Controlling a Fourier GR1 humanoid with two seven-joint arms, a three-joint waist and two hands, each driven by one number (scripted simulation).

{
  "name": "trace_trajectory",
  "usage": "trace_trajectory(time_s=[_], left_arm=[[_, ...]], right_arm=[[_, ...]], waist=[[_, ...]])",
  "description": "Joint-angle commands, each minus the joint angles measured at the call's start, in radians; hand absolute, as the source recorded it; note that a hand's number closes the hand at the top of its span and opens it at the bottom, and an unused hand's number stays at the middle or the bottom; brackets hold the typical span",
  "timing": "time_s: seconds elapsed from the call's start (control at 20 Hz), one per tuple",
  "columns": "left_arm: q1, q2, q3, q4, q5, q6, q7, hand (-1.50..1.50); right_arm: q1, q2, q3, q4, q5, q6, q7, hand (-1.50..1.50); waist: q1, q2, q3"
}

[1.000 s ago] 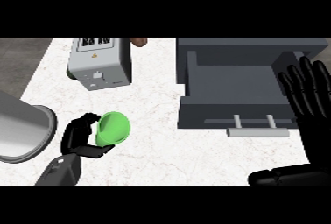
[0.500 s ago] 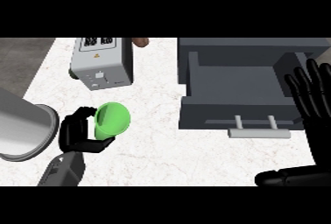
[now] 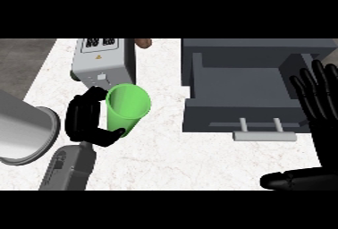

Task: Pick up the cup, place it into the drawer and close the drawer

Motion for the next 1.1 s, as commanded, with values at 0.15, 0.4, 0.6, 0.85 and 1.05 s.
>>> trace_trajectory(time_s=[0.15, 0.4, 0.6, 0.85, 1.05], left_arm=[[-0.076, -0.035, -0.079, -0.222, 0.044, 0.159, 0.253, 1.5], [-0.2, -0.035, -0.086, -0.235, 0.018, 0.219, 0.33, 1.5], [-0.34, -0.035, -0.082, -0.16, -0.032, 0.286, 0.38, 1.5], [-0.501, -0.036, -0.102, -0.126, -0.067, 0.381, 0.478, 1.5], [-0.599, -0.036, -0.122, -0.053, -0.051, 0.421, 0.514, 1.5]], right_arm=[[-0.002, 0.006, -0.013, 0.013, -0.012, 0.0, -0.013, -1.5], [-0.027, 0.028, 0.02, 0.09, 0.064, -0.006, -0.101, -1.5], [0.001, 0.013, 0.034, 0.023, 0.041, 0.008, -0.027, -1.5], [0.024, 0.03, 0.041, 0.053, 0.063, 0.008, -0.074, -1.5], [0.077, 0.036, 0.041, -0.004, 0.036, 0.02, -0.064, -1.5]], waist=[[-0.009, 0.003, -0.001], [-0.01, 0.005, -0.001], [-0.015, 0.005, -0.001], [-0.015, 0.005, -0.001], [-0.02, 0.005, -0.001]])
